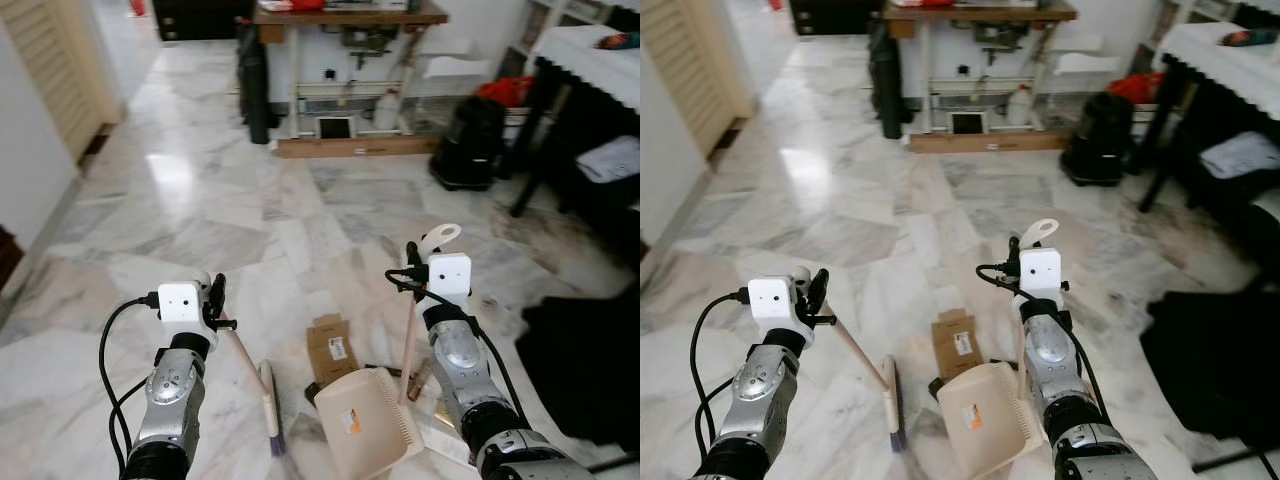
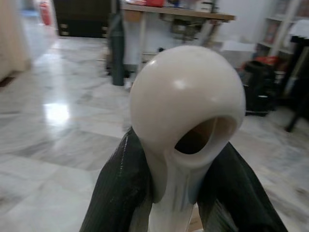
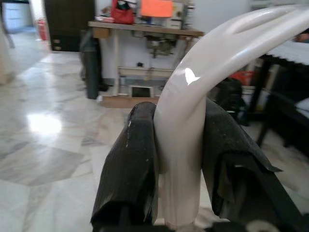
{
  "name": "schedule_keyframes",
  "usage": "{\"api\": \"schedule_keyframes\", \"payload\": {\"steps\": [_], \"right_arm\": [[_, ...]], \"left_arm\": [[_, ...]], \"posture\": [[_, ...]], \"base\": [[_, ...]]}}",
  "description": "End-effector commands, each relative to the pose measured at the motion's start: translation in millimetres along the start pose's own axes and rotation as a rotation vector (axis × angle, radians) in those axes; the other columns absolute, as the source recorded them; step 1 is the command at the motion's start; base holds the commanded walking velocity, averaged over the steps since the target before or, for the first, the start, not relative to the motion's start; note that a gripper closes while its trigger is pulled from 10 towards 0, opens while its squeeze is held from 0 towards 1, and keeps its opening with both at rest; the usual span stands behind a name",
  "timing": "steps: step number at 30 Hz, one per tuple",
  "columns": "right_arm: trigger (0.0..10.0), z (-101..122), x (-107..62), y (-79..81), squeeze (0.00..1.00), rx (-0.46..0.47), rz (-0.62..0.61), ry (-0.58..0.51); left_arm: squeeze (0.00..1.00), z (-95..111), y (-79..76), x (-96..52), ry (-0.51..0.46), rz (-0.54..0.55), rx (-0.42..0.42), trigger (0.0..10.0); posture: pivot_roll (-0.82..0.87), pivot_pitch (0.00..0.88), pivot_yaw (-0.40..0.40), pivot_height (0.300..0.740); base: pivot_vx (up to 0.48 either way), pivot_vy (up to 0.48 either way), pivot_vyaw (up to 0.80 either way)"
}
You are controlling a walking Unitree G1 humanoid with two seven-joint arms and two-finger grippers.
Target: Sweep floor
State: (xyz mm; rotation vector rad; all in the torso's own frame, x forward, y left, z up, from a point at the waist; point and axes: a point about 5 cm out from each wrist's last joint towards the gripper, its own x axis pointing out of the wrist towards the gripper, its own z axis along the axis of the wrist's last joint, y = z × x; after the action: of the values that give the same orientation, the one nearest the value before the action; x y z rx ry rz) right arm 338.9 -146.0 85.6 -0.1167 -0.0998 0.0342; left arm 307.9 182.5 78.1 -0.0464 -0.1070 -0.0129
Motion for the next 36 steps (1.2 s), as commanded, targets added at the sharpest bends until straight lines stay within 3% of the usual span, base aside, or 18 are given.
{"api": "schedule_keyframes", "payload": {"steps": [1,6,27,36], "right_arm": [[10.0,10.0,5.5,6.3,0.00,0.019,0.010,-0.040],[10.0,10.4,5.8,7.8,0.00,0.019,0.012,-0.040],[10.0,10.1,5.2,9.5,0.00,0.027,0.006,-0.042],[10.0,11.0,4.7,9.2,0.00,0.027,0.000,-0.055]], "left_arm": [[0.00,6.9,3.8,3.8,-0.023,0.010,0.004,10.0],[0.00,7.4,4.9,3.8,-0.026,0.009,0.016,10.0],[0.00,9.3,5.6,4.4,-0.031,0.000,0.026,10.0],[0.00,9.5,5.9,4.8,-0.028,0.000,0.027,10.0]], "posture": [[-0.04,0.000,0.005,0.740],[-0.04,0.000,0.008,0.740],[-0.03,0.000,0.016,0.740],[-0.03,0.000,0.019,0.740]], "base": [[0.000,0.000,-0.80],[0.000,0.460,-0.80],[0.000,0.000,-0.80],[0.000,0.000,0.00]]}}
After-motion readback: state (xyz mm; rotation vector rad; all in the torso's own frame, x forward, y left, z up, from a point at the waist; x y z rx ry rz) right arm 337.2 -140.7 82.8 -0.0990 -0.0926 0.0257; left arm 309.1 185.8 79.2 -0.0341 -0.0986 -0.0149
